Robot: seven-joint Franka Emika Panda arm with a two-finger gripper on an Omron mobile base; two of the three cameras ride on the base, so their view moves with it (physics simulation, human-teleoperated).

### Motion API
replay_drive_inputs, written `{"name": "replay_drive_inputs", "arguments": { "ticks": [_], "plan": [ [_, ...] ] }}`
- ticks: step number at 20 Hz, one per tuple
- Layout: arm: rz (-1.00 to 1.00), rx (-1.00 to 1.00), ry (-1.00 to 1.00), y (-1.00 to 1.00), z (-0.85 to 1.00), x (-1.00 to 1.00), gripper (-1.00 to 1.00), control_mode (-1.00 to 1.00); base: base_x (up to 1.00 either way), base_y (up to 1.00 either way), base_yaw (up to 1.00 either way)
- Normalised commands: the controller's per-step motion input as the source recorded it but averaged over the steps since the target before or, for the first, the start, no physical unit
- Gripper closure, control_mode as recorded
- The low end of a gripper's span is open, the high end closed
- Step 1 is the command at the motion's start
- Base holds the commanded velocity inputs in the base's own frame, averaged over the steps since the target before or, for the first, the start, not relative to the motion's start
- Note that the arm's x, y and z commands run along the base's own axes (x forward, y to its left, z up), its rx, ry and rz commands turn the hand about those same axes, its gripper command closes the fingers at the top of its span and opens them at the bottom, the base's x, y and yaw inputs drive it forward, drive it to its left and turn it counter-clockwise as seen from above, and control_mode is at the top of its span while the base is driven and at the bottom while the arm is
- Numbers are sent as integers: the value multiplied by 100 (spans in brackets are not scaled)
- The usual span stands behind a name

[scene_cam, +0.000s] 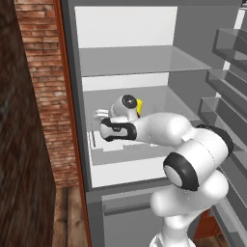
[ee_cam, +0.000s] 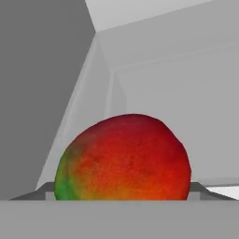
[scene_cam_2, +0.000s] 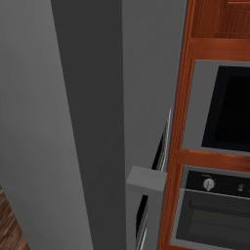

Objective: Place the ketchup and mustard from the counter to the top shelf of the fridge. If the existing items in the fridge are on the top shelf, move them to other shelves.

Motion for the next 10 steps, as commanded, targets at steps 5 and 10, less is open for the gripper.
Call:
{"name": "replay_drive_inputs", "arguments": {
  "ticks": [5,10],
  "plan": [
    [-1,-6,0,6,-19,70,-100,-100,0,0,0],
    [-8,-1,0,6,-2,51,-100,-100,0,0,0]
  ]
}}
